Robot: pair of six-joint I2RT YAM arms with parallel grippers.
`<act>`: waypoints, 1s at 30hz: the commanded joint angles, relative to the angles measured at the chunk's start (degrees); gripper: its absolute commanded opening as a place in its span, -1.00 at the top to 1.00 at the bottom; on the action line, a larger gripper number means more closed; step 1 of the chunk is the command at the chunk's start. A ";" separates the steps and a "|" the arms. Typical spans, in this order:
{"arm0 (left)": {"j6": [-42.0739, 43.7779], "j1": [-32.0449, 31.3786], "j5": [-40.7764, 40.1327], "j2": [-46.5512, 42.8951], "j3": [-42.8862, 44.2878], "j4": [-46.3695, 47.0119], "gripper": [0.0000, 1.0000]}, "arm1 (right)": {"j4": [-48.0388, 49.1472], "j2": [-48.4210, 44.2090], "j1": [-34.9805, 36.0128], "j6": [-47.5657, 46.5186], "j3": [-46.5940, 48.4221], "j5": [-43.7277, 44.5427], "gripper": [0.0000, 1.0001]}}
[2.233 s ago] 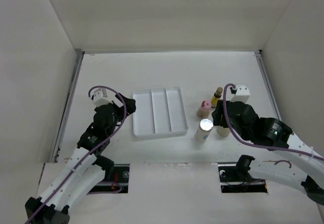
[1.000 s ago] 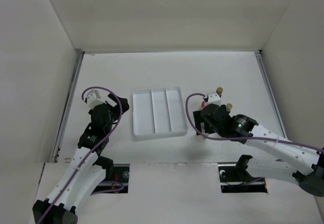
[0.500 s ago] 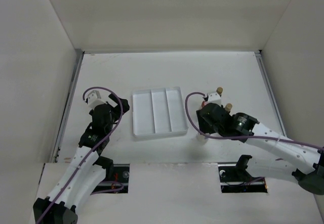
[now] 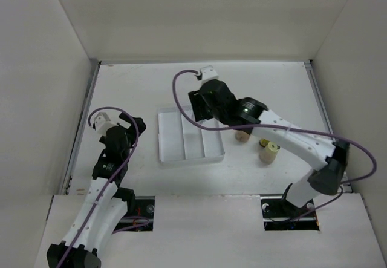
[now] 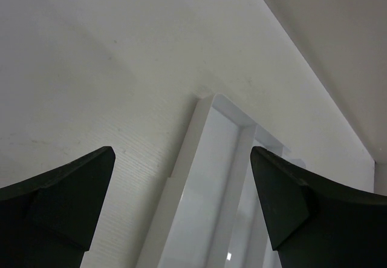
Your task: Organize the condiment bottles
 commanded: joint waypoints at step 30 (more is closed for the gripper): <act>-0.56 1.25 -3.36 1.38 -5.51 3.03 -1.00 | 17.74 34.24 0.10 -6.36 25.31 -7.59 -0.52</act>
